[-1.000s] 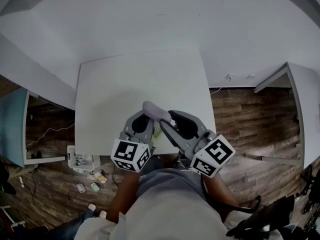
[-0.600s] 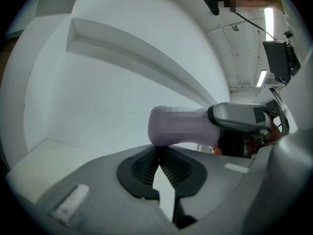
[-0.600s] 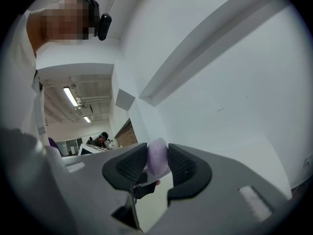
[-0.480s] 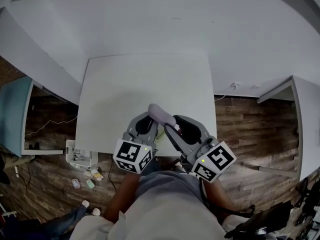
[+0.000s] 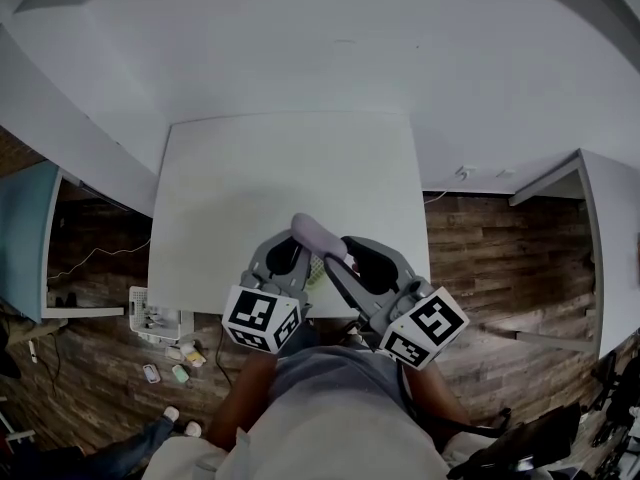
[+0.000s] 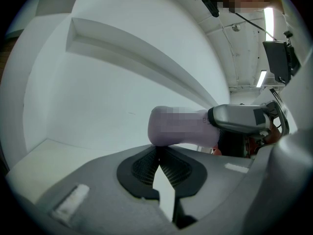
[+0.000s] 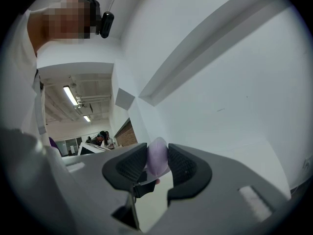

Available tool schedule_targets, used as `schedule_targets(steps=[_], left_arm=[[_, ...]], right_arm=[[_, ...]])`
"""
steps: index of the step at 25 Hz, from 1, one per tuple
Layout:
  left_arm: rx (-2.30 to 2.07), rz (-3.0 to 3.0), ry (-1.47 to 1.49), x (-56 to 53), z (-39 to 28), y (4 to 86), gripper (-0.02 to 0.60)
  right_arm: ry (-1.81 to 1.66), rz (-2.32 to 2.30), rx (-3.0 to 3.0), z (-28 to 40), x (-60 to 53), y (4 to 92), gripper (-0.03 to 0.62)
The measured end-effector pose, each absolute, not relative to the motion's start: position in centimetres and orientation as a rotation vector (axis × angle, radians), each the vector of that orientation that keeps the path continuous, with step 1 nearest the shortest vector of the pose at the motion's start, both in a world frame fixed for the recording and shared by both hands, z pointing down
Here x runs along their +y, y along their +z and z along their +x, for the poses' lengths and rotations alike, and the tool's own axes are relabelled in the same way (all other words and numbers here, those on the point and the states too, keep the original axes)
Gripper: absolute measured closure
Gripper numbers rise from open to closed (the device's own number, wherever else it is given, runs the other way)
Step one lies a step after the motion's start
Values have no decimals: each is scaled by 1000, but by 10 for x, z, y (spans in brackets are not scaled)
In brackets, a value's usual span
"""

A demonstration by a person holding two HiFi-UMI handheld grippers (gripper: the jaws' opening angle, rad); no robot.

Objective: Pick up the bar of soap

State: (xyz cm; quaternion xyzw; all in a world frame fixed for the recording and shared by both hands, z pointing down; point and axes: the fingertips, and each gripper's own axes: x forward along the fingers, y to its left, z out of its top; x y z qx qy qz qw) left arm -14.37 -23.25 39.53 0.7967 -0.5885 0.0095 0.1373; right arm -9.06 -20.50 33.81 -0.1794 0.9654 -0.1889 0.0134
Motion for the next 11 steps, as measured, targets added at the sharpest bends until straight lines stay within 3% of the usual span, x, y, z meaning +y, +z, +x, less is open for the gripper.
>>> schedule_targets(steps=[11], left_arm=[[-1692, 2292, 17, -231, -144, 399, 583]], right_arm=[[-601, -561, 3018, -92, -204, 341, 456]])
